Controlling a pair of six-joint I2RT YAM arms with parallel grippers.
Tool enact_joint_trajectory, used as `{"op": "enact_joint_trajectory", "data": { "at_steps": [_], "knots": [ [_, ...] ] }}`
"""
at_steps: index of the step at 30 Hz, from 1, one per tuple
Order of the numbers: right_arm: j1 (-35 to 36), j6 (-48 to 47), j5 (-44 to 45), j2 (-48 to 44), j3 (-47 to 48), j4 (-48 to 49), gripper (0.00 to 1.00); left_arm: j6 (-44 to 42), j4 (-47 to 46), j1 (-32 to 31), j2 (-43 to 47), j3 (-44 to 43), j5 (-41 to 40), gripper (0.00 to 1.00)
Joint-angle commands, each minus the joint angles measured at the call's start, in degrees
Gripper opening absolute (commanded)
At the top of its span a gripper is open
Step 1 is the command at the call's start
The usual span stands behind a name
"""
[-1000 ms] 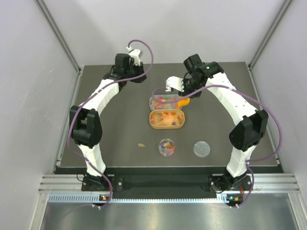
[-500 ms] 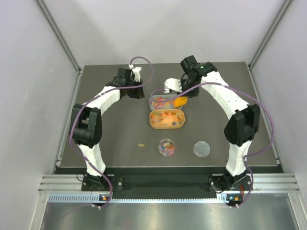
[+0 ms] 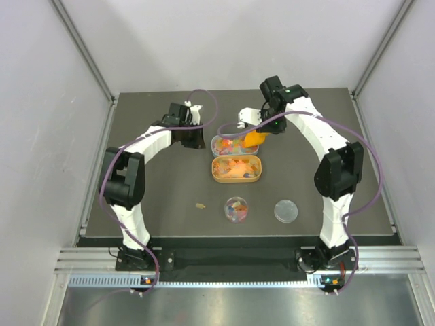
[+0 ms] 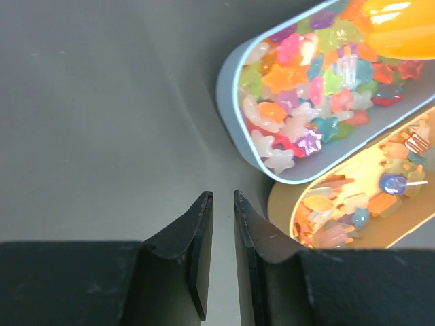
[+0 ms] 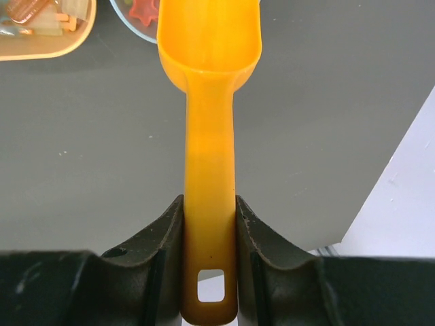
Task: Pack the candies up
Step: Scoop the fake candies from the storage box.
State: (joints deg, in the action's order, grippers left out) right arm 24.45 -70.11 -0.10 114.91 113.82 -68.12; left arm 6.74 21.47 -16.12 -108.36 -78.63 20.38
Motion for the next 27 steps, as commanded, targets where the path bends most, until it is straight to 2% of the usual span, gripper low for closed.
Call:
{"op": "enact_joint_trajectory", "data": {
  "at_steps": [1, 9, 15, 27],
  "knots": [
    [-1.15, -1.70, -0.52, 2.25, 0.35, -2.55, 0.00, 0.73, -0.20, -1.11, 0.43, 0.06, 2.20, 0.24],
    [-1.86, -9.25, -0.34, 2.33, 2.45, -4.47, 0.00, 0.90, -0.47, -2.34, -2.29, -2.40, 1.86, 0.24],
    [-1.95, -11.19, -0.34, 5.67, 6.50, -5.80, 0.00, 0.29, -0.21, -2.51, -4.93, -5.21, 1.15, 0.24],
    [-1.95, -13.13, -1.75, 7.87, 4.92, -5.80, 0.00, -0.85, 0.06, -2.86, -7.31, -7.68, 0.98, 0.23]
  ]
}}
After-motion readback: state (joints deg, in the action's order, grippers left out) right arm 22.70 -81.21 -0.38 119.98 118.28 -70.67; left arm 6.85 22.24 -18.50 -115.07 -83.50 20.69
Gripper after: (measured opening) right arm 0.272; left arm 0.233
